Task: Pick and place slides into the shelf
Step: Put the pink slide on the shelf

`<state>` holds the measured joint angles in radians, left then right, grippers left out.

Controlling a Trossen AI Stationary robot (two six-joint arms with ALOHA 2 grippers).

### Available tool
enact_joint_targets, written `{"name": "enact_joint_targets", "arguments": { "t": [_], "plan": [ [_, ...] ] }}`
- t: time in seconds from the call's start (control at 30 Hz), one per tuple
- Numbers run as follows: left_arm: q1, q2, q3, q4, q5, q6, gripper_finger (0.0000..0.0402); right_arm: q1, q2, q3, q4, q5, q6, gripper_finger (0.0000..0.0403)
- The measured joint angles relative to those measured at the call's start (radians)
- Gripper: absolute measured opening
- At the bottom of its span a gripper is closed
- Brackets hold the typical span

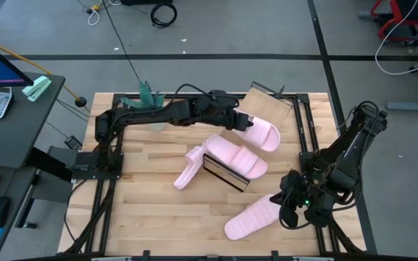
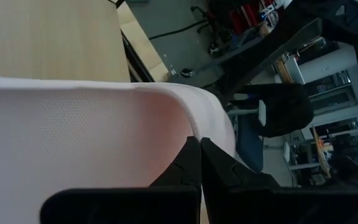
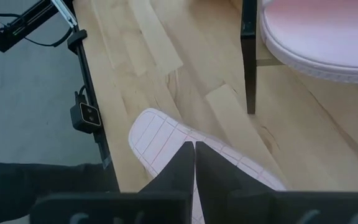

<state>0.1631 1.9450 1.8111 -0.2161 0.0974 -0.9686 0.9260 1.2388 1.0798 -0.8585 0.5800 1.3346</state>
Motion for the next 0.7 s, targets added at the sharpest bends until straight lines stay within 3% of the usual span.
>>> {"name": "enact_joint_targets", "arguments": {
  "t": [0.7],
  "plan": [
    [-0.041,0.042,-0.001,0.002,-0.044,-0.042,0.0000,0.000,0.000,0.000,0.000,0.000,0.000,0.0019]
  ]
}}
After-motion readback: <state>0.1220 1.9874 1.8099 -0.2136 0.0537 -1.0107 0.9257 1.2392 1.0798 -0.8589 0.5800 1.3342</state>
